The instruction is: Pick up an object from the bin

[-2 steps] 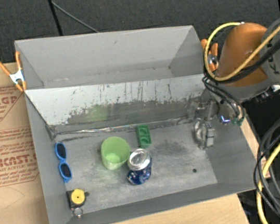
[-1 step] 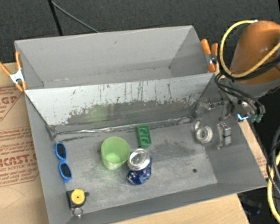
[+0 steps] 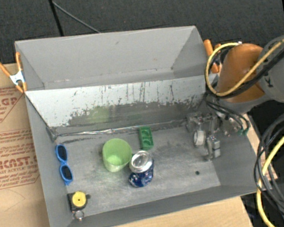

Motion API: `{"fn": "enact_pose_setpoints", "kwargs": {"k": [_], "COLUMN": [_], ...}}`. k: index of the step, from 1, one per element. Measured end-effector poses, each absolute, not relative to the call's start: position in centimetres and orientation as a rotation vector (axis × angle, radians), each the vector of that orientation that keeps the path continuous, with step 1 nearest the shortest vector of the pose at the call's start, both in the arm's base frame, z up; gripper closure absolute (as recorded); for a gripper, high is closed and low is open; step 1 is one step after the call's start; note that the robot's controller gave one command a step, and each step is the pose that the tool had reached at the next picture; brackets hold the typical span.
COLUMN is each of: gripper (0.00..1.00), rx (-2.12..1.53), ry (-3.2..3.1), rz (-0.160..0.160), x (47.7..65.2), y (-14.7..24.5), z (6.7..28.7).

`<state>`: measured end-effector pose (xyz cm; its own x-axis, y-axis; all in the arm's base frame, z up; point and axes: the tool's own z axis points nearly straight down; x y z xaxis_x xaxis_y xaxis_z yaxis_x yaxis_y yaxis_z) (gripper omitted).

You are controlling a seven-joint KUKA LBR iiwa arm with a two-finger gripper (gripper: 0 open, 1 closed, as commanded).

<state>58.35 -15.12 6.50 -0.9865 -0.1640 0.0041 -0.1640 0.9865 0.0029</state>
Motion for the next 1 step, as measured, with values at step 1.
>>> {"fn": "enact_pose_setpoints", "kwargs": {"k": [1], "gripper": [1.0], "rx": [0.26], "ry": [-3.133], "rz": [0.0], "x": [58.55], "y": [-15.13], "z": [6.95]}}
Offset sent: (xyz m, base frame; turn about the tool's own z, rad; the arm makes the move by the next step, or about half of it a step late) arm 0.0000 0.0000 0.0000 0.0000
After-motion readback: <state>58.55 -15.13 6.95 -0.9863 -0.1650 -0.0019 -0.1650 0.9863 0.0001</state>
